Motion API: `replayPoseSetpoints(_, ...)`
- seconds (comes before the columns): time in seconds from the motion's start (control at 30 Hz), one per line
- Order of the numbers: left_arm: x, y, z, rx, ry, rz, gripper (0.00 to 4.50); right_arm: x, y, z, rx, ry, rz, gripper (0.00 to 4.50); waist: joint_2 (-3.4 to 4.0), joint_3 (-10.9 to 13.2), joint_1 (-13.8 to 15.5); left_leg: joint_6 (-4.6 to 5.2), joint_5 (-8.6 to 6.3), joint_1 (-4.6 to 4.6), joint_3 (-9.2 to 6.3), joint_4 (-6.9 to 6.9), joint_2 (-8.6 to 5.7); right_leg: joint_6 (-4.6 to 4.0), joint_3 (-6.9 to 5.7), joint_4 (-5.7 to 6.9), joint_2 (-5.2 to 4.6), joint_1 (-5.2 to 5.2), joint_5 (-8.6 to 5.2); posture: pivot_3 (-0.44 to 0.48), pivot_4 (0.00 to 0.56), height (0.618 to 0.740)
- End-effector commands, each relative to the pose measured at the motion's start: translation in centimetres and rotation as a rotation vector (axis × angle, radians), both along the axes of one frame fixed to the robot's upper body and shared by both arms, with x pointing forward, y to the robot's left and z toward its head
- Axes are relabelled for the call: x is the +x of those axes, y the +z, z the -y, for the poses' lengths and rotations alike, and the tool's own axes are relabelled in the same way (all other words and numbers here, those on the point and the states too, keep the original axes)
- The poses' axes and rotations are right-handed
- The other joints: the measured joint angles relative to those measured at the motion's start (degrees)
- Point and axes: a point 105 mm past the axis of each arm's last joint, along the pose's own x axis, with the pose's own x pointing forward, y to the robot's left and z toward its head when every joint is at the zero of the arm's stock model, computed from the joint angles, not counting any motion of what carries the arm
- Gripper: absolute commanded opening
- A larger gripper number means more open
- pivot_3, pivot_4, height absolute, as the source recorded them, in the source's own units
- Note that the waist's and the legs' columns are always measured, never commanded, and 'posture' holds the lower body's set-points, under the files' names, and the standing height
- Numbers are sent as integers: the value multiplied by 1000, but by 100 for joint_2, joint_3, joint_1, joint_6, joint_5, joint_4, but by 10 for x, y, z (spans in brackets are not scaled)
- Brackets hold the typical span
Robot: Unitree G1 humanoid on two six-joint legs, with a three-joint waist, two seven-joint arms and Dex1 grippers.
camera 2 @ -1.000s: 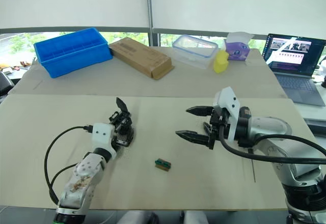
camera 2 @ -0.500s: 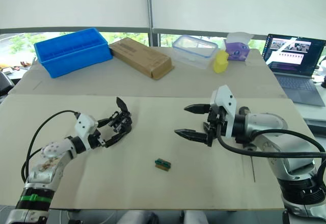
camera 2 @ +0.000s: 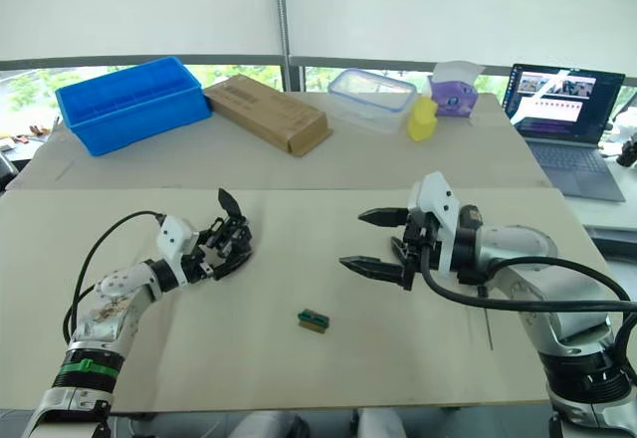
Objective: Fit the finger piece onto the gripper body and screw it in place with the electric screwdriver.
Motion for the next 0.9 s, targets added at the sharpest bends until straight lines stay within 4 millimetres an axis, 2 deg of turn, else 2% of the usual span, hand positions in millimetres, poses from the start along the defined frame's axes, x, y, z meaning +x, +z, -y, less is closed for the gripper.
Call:
replayPoseSetpoints(0.03,-3,12,-7,1,22,57,2725,-5,11,-6,10,33,60,4500,0,0,-19,0,0,0,0,-1,0,0,0,0,1,-1,0,0,150,740)
replayPoseSetpoints(0.07,-5,12,-7,5,25,62,2321,-5,11,-6,11,34,61,4500,0,0,-26,0,0,0,0,-2,0,0,0,0,1,-3,0,0,150,740)
replayPoseSetpoints(0.27,-18,34,13,-98,206,112,2338,-9,10,-8,9,44,73,4500,0,0,3,1,-1,-5,0,-5,0,0,3,-10,1,-4,0,0,150,740)
replayPoseSetpoints(0.33,-21,39,26,-110,283,103,2338,-11,9,-9,5,47,77,4500,-3,2,49,2,-1,-17,-3,1,0,0,-1,-12,1,-6,0,0,150,740)
replayPoseSetpoints(0.43,-27,36,42,-72,329,87,2338,-13,6,-11,-5,51,82,4500,-3,2,102,2,-1,-22,-5,7,0,1,-1,-11,1,-6,0,0,150,740)
replayPoseSetpoints(0.57,-28,17,49,-25,391,61,2338,-14,1,-12,-22,59,88,4500,-3,2,112,1,-1,-16,-4,8,0,1,2,-5,2,-5,0,0,150,740)
replayPoseSetpoints(0.7,-31,3,48,-45,377,14,4339,-13,1,-13,-21,59,90,4500,-3,2,122,-1,1,-8,-4,3,1,0,3,1,3,-4,0,0,150,740)
replayPoseSetpoints(0.73,-32,0,46,-51,354,0,4452,-12,1,-13,-20,60,90,4500,-3,2,125,-2,1,-4,-5,0,1,0,3,1,2,-1,0,0,150,740)
replayPoseSetpoints(0.9,-34,-6,27,-12,190,-2,4452,-12,1,-14,-19,68,86,4500,-2,2,120,-2,1,0,-5,-6,1,-1,2,1,2,-3,0,0,150,740)
